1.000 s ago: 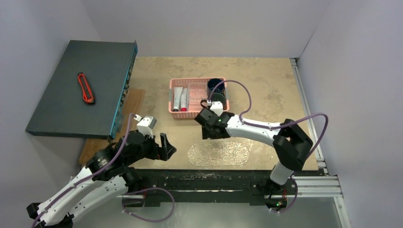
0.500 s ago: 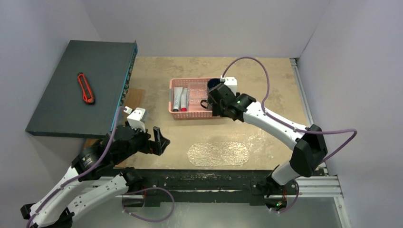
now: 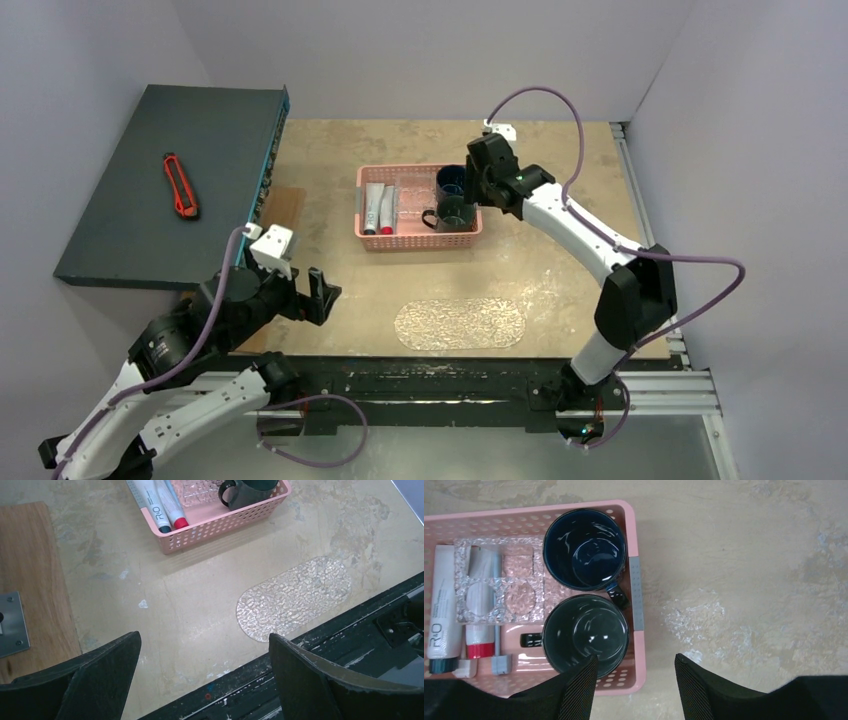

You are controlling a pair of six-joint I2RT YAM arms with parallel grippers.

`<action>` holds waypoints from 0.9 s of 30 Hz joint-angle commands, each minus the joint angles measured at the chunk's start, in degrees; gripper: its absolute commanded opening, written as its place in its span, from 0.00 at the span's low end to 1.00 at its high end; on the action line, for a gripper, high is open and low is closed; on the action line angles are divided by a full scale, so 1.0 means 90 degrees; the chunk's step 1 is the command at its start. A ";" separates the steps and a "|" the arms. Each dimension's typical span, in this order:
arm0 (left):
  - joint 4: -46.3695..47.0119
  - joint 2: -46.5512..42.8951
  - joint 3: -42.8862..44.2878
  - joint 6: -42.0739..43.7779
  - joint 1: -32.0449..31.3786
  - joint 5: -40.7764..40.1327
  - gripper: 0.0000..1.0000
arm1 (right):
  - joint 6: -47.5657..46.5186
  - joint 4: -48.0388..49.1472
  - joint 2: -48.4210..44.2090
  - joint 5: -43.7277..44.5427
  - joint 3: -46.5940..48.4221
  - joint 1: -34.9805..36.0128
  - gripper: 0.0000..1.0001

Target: Prepare toiletry sets of a toothbrush and toothpaste on the tray

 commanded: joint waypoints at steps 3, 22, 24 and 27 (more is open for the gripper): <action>0.0655 -0.0431 -0.0454 0.0502 -0.0018 -0.0128 0.99 | -0.0372 0.0495 0.0518 -0.0443 0.0457 -0.0338 0.58; 0.0632 -0.0507 -0.0783 0.0474 -0.0025 -0.0010 0.99 | -0.0424 0.0769 0.1657 -0.0882 0.0750 -0.0754 0.50; 0.0614 -0.0515 -0.0781 0.0474 -0.0018 -0.0007 0.99 | -0.0427 0.0792 0.1721 -0.0912 0.0763 -0.0760 0.49; 0.0619 -0.0507 -0.0782 0.0474 -0.0023 -0.0002 0.99 | -0.0437 0.0784 0.1837 -0.0923 0.0827 -0.0756 0.49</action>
